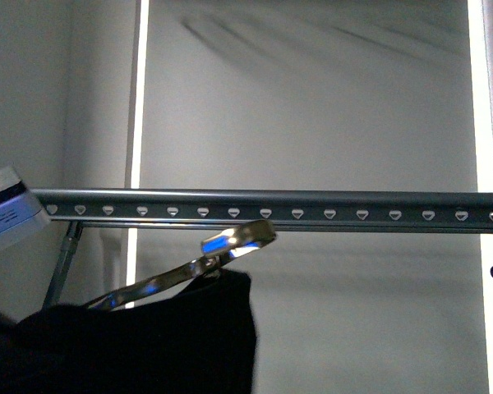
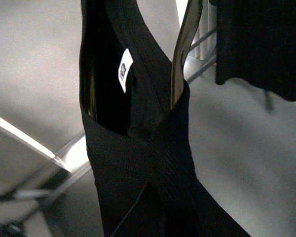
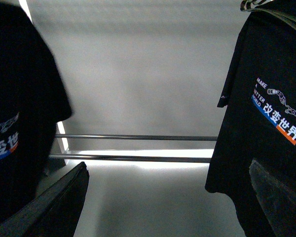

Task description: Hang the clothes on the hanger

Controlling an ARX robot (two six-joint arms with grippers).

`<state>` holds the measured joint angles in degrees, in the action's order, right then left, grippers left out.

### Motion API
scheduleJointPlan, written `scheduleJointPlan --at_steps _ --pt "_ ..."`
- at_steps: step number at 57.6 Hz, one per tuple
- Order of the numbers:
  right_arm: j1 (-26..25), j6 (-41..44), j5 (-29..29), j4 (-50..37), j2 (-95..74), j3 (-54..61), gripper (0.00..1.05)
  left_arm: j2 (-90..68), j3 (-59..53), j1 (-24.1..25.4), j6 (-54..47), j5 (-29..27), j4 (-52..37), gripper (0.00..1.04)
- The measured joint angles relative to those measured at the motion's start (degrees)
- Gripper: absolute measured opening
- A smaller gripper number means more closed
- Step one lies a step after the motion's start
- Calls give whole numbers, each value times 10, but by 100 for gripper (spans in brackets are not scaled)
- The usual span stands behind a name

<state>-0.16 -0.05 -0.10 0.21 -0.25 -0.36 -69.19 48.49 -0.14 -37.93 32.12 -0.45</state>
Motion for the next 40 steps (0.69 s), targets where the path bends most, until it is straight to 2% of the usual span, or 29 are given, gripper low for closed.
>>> scheduleJointPlan --at_steps 9,16,25,32,40 --pt "0 0 0 0 0 0 97 -38 45 -13 -150 -13 -36 5" --pt "0 0 0 0 0 0 97 -81 74 -29 -236 -47 -68 5" --pt "0 0 0 0 0 0 97 -127 104 -57 -334 -51 -109 5" --pt "0 0 0 0 0 0 97 -151 128 -96 -400 -28 -125 5" --pt "0 0 0 0 0 0 97 -160 140 -130 -443 23 -112 5"
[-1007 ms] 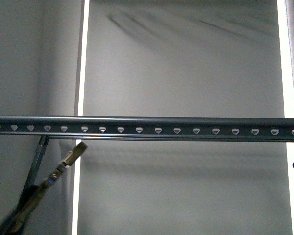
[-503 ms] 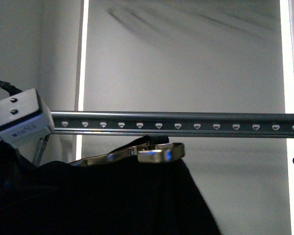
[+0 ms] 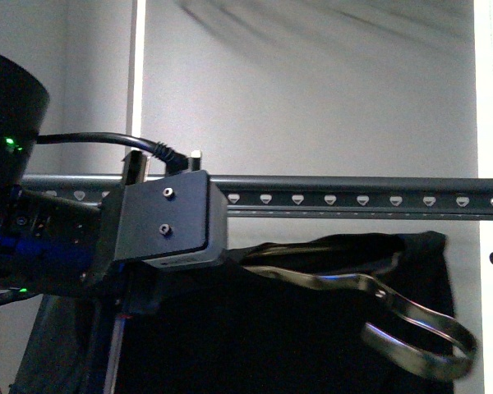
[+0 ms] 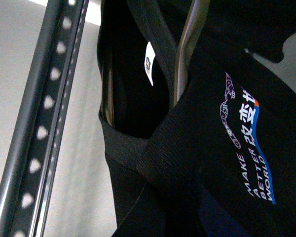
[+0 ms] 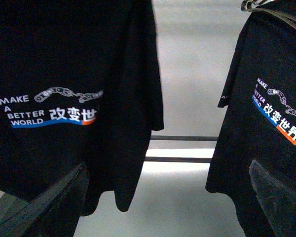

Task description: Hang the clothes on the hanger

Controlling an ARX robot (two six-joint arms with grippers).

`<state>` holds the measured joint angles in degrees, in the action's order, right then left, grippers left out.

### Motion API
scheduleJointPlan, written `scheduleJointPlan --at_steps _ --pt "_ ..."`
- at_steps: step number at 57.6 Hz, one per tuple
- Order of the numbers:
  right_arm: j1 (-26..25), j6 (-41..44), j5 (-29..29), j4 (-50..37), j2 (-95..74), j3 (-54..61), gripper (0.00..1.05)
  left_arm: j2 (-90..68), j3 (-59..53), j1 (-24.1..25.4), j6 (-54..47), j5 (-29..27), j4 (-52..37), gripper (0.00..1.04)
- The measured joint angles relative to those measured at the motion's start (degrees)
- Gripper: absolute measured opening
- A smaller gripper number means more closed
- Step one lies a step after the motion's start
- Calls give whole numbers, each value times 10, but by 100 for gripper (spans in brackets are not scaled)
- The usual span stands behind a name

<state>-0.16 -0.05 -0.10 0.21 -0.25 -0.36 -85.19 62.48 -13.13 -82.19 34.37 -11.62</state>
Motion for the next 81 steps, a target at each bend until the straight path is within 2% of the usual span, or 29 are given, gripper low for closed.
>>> scheduleJointPlan --at_steps 8,36,37,40,42,44,46,51,52,54,56,61,62,67,71,74,81 --pt "0 0 0 0 0 0 97 -25 18 -28 -56 11 -7 5" --pt "0 0 0 0 0 0 97 -34 19 -30 -76 8 -10 5" --pt "-5 3 -18 5 -4 -1 97 -34 19 -30 -77 8 -10 5" --pt "-66 33 -175 43 -64 -31 97 -34 19 -30 -77 8 -10 5" --pt "-119 65 -275 22 -129 -54 97 -34 19 -30 -78 7 -10 5" --pt "-170 108 -349 -35 -204 -83 97 -34 19 -31 -79 8 -10 5" --pt "-193 148 -366 -90 -257 -108 97 -34 19 -32 -80 8 -10 5" --pt "-194 226 -372 -186 -334 -149 97 -34 19 -30 -80 8 -10 5" --pt "-189 276 -383 -231 -362 -161 97 -34 19 -30 -80 7 -10 5" --pt "-184 309 -393 -262 -380 -167 97 -34 20 -29 -80 7 -10 5" --pt "-173 377 -419 -309 -413 -181 97 -34 21 -28 -80 7 -10 5" --pt "-147 548 -490 -323 -480 -223 97 -34 21 -30 -80 8 -10 5" --pt "-141 613 -504 -317 -499 -234 97 -34 21 -31 -80 8 -10 5" --pt "-119 784 -492 -305 -566 -269 97 -34 21 -31 -80 8 -10 5" --pt "-104 877 -466 -302 -618 -302 97 -34 22 -31 -80 7 -10 5" --pt "-96 918 -447 -304 -653 -326 97 -34 22 -30 -80 7 -10 5" --pt "-89 933 -426 -317 -697 -364 97 -34 22 -30 -80 7 -10 5"
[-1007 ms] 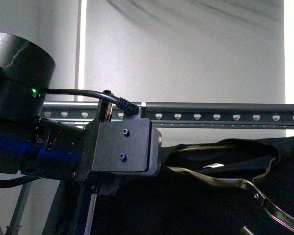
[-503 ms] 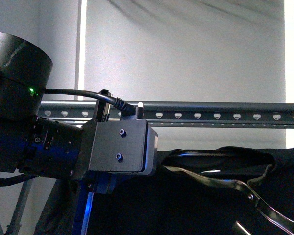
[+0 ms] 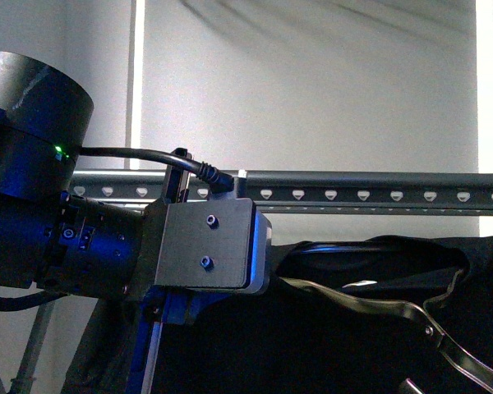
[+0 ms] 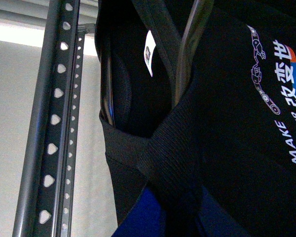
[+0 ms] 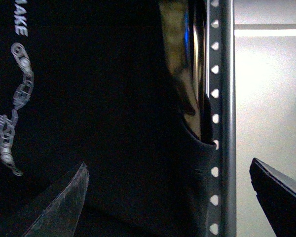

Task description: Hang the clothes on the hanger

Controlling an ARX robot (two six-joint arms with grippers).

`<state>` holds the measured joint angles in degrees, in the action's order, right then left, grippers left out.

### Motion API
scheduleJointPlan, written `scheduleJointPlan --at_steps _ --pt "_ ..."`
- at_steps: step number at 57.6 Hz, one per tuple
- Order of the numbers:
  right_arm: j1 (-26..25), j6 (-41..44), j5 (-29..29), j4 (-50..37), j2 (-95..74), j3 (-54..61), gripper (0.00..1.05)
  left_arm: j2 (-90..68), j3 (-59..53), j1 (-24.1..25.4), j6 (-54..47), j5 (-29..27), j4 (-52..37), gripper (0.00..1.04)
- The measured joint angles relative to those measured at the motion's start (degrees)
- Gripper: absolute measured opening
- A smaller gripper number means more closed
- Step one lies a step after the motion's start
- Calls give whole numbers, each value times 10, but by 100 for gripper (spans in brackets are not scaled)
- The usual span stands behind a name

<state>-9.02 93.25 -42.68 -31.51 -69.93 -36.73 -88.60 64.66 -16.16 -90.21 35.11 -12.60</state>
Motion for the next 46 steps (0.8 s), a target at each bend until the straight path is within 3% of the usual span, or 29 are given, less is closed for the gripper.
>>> scheduleJointPlan --at_steps 32,46 --pt "20 -45 116 -49 -160 -152 97 0 0 0 -1 0 0 5" --pt "48 -72 174 -53 -201 -188 50 0 0 0 -2 -3 0 5"
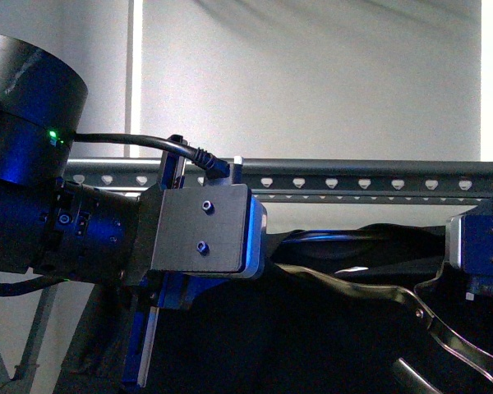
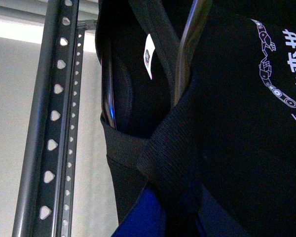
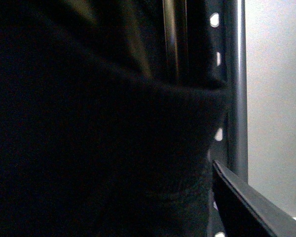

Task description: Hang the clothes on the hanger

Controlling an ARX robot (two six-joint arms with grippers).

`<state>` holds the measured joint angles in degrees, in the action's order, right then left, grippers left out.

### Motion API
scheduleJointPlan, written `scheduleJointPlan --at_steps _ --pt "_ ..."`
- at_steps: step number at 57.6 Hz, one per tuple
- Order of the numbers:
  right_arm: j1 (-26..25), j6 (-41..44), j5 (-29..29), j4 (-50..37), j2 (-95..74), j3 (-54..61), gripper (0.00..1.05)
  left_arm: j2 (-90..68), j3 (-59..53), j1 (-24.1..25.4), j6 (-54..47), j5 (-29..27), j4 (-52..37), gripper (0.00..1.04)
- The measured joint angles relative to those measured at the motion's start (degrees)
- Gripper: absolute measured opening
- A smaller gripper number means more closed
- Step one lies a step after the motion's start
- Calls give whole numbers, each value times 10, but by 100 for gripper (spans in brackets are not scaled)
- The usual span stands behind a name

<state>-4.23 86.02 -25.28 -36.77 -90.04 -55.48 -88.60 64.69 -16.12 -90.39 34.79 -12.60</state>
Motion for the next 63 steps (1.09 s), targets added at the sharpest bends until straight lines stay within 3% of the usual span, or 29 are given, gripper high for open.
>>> scheduleJointPlan --at_steps 9,13,30,38,42,53,63 --pt "2 -7 2 4 -1 0 22 0 0 0 -1 -1 0 5" --pt "2 -12 0 13 1 0 10 0 1 0 -2 2 -2 18" --pt "-5 -59 -5 63 26 35 9 0 4 0 -2 4 -3 60" --pt "-38 -150 -7 180 52 49 9 0 5 0 -2 5 -4 90" --pt "-61 -195 -24 232 66 57 9 0 5 0 -2 5 -4 100" --pt "-120 -363 -62 341 117 77 9 0 6 0 -2 5 -5 98" --pt "-168 -539 -190 492 199 111 3 0 8 0 -2 7 -5 98"
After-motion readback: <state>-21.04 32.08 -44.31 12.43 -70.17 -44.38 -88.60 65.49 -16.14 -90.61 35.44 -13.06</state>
